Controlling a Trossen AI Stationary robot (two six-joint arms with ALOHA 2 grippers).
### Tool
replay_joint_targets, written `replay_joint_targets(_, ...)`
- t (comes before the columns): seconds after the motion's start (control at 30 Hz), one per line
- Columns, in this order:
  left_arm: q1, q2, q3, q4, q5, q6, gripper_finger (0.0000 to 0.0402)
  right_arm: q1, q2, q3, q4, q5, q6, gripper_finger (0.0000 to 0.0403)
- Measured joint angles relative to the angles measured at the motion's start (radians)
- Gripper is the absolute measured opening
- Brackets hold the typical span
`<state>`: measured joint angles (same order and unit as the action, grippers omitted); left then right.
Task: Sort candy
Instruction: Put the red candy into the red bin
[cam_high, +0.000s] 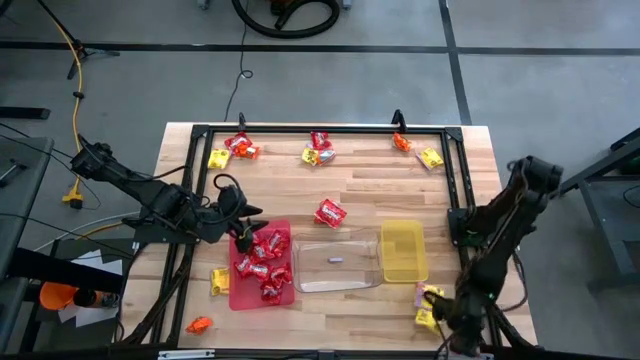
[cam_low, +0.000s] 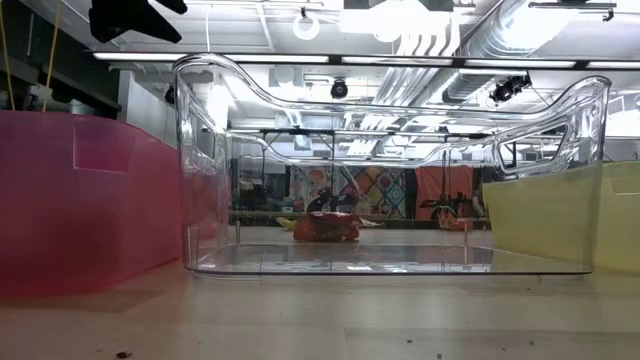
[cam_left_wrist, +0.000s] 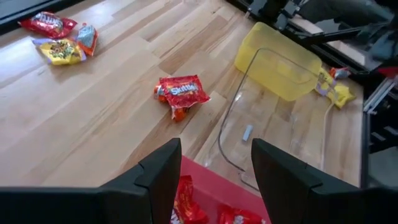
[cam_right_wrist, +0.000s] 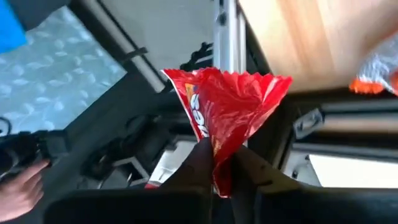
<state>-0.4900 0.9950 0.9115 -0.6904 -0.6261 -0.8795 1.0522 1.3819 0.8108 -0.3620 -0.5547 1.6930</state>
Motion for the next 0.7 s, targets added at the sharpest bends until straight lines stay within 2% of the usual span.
replay_joint_targets(0.17,0.0,0.0,0.0,-0.002,-0.012,0.003,0.0184,-0.057,-0.129,0.0,-0.05,0.04,-0.025,0.0012)
replay_joint_targets(0.3,0.0,0.0,0.0,-0.002,-0.014,0.005,0.0184,-0.179,-0.176,0.0,-0.06,0.143,-0.127,0.0006)
replay_joint_targets(0.4,0.0,0.0,0.0,-0.002,-0.014,0.002,0.0184,-0.299,-0.176,0.0,-0.046,0.179,-0.259,0.0004)
replay_joint_targets(0.53,0.0,0.0,0.0,0.0,-0.006,0.002,0.0184,-0.473,-0.154,0.0,0.054,0.207,-0.474,0.0004)
replay_joint_targets(0.7,0.0,0.0,0.0,0.001,0.0,0.002,0.0184,-0.669,-0.101,0.001,0.317,0.253,-0.726,0.0003)
